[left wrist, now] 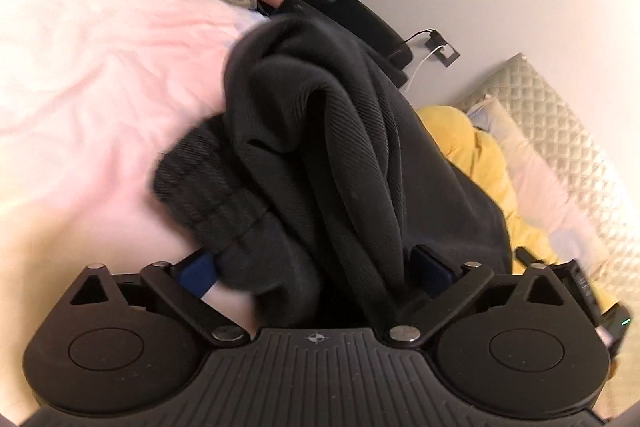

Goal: Fold clothes

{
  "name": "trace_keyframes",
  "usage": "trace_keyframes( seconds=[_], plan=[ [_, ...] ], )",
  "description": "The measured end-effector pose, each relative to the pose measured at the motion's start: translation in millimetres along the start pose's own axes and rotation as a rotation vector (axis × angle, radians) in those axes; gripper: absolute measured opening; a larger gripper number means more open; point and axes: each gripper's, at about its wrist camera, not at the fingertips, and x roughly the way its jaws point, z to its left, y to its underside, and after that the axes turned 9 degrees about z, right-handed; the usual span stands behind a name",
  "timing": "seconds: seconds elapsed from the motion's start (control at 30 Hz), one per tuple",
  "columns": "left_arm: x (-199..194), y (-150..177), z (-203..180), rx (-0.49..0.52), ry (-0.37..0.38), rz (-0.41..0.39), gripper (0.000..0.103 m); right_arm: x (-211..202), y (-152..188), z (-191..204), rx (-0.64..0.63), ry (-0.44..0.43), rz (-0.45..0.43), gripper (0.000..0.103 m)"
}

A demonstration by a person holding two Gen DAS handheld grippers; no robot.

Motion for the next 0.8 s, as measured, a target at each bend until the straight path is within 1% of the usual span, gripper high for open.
trace_keyframes(
  seconds=[0.1,0.2,0.23,0.4,0.53,0.67,0.8],
  plan=[
    [-26,-1,-2,0.068,-0.078,-0.023,0.101,-22,3,16,-0.058,0.023,-0.021,0.087],
    [-64,-6,-2,0.082,-0.132,-0.067,0.102,-43,6,42,-0.106,0.032,-0.046,0.087],
    [-80,-2,-3,0.087,-0.154,-0.084,0.102,-49,7,53,-0.122,0.033,-0.050,0.087],
    [-149,-7,-16,0.148,-0.266,-0.187,0.102,-73,21,130,-0.259,-0.083,-0.056,0.087],
    [-203,-10,-21,0.184,-0.365,-0.263,0.103,-75,45,199,-0.370,-0.161,-0.022,0.087],
    [-263,0,-20,0.223,-0.455,-0.337,0.103,-73,87,265,-0.496,-0.232,0.022,0.087],
    [-309,3,-8,0.238,-0.555,-0.395,0.103,-69,133,319,-0.608,-0.291,0.062,0.086]
  ],
)
